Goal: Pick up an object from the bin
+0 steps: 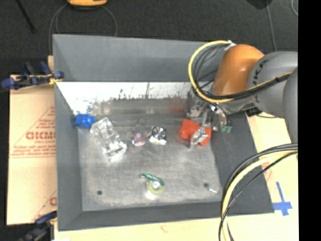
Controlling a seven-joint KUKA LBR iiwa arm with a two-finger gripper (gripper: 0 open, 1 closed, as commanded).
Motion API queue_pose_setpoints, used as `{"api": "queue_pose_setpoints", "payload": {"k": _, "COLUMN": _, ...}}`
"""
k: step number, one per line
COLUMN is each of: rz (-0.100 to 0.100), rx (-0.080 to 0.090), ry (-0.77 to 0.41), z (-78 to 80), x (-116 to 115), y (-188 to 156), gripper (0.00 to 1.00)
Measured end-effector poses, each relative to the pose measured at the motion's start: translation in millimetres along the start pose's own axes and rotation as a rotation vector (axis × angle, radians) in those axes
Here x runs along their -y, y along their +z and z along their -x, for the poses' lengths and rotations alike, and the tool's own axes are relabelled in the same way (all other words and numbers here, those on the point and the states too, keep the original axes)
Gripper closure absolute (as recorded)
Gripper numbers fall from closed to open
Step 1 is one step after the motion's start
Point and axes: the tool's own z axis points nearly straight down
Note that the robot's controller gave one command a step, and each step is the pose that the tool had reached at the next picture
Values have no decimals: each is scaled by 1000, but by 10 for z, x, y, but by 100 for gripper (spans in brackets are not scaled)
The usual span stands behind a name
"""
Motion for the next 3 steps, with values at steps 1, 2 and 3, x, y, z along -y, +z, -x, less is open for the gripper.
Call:
{"api": "queue_pose_setpoints", "payload": {"k": 1, "rz": 0, "rx": 7, "ry": 180, "z": -249, "x": 264, "y": 37, "gripper": 0}}
{"api": "queue_pose_setpoints", "payload": {"k": 2, "rz": -2, "rx": 9, "ry": 177, "z": -239, "x": 271, "y": 21, "gripper": 100}}
{"api": "queue_pose_setpoints", "payload": {"k": 3, "rz": -3, "rx": 6, "ry": 172, "z": -197, "x": 277, "y": -849, "gripper": 100}}
